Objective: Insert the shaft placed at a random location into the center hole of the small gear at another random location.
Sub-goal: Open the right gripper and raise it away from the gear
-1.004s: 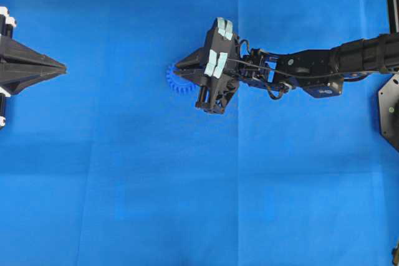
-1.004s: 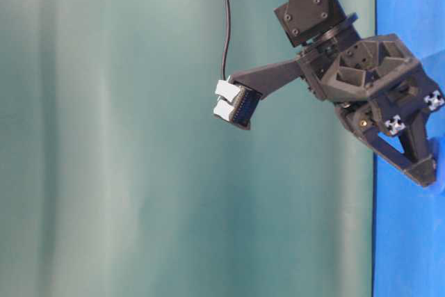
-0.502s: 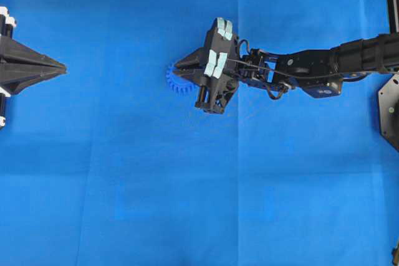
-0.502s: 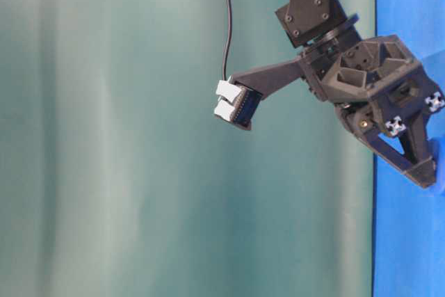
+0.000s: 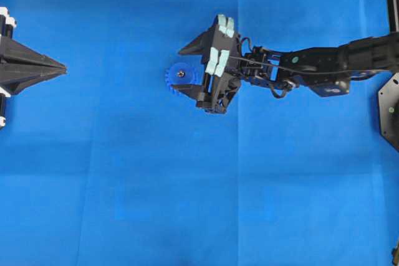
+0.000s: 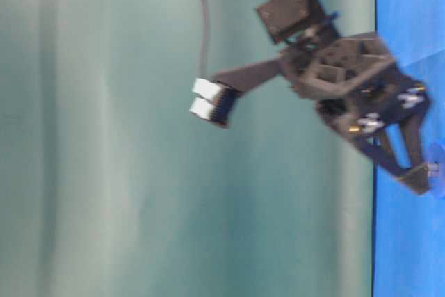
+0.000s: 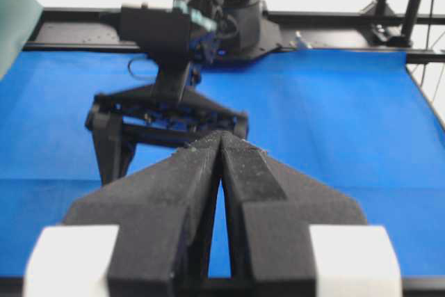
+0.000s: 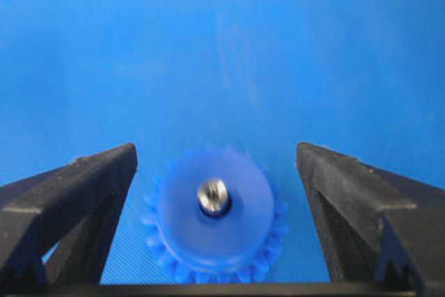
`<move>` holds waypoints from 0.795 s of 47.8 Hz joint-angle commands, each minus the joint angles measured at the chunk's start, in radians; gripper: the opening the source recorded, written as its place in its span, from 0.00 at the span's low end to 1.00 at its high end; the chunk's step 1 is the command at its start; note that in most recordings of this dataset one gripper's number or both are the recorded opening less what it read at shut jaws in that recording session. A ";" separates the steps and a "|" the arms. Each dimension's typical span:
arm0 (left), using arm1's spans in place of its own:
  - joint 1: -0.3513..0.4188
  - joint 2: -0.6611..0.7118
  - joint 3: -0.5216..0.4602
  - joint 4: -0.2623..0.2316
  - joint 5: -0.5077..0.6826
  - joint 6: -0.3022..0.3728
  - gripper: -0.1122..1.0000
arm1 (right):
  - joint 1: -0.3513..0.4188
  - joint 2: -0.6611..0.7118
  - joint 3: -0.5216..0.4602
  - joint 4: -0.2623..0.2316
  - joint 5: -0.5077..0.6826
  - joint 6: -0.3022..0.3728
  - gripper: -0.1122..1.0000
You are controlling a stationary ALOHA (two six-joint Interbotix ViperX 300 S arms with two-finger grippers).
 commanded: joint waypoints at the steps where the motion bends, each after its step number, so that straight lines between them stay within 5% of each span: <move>1: -0.002 0.003 -0.009 0.000 -0.006 -0.002 0.10 | -0.002 -0.071 -0.002 0.002 -0.002 -0.002 0.87; 38: -0.002 0.003 -0.008 0.000 -0.009 -0.002 0.10 | 0.002 -0.272 0.040 -0.006 0.138 -0.005 0.87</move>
